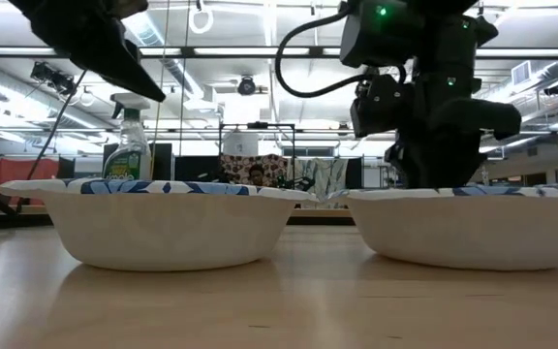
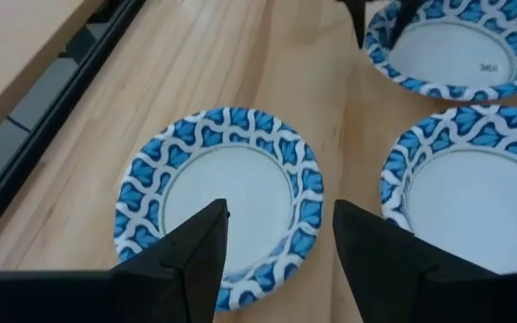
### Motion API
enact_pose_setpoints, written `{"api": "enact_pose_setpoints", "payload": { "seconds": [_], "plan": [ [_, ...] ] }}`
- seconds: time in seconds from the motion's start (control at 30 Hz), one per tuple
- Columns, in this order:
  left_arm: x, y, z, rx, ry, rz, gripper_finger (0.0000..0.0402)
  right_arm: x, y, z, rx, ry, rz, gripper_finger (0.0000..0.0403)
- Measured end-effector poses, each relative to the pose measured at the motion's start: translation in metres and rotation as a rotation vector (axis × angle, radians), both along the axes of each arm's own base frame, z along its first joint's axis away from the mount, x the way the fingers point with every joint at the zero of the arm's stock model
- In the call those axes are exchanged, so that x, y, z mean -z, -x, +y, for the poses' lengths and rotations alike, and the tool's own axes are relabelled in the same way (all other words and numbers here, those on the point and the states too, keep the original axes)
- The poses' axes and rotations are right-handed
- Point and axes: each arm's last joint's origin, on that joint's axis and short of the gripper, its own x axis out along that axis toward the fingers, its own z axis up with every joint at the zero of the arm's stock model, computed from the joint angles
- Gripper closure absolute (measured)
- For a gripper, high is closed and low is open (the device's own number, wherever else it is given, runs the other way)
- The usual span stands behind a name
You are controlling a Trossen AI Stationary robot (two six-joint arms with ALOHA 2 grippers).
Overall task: Nest bowls inside each other
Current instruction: Stack the white bowl on top of the stacked white bowls
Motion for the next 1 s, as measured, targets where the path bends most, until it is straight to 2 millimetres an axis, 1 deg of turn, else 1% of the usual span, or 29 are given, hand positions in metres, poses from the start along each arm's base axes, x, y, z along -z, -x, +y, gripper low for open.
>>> {"api": "enact_pose_setpoints", "payload": {
  "seconds": [0.13, 0.27, 0.37, 0.47, 0.63, 0.73, 0.8, 0.9, 1.0],
  "plan": [
    [0.002, 0.005, -0.008, 0.029, -0.011, 0.024, 0.0196, -0.009, 0.003, -0.002, 0.004, -0.002, -0.019, 0.0286],
    [0.004, 0.014, -0.017, 0.027, -0.088, 0.047, 0.0196, -0.027, 0.007, -0.007, 0.013, -0.011, -0.075, 0.0316],
    [0.004, 0.017, -0.023, 0.05, -0.106, 0.05, 0.0196, -0.043, 0.01, -0.016, 0.036, -0.013, -0.136, 0.0327],
    [0.004, 0.018, -0.027, 0.068, -0.106, 0.045, 0.0196, -0.058, 0.012, -0.028, 0.072, -0.018, -0.212, 0.033],
    [0.002, 0.022, -0.029, 0.079, -0.09, 0.033, 0.0196, -0.075, 0.007, -0.054, 0.142, -0.061, -0.354, 0.033],
    [0.0, 0.026, -0.028, 0.085, -0.084, 0.029, 0.0196, -0.077, 0.005, -0.068, 0.153, -0.108, -0.387, 0.0332],
    [-0.001, 0.03, -0.027, 0.084, -0.074, 0.024, 0.0196, -0.072, 0.003, -0.076, 0.157, -0.119, -0.369, 0.034],
    [-0.004, 0.034, -0.025, 0.08, -0.058, 0.008, 0.0196, -0.062, 0.0, -0.083, 0.155, -0.141, -0.339, 0.036],
    [-0.007, 0.039, -0.022, 0.078, -0.049, -0.002, 0.0196, -0.06, -0.003, -0.087, 0.141, -0.182, -0.349, 0.0383]
  ]
}}
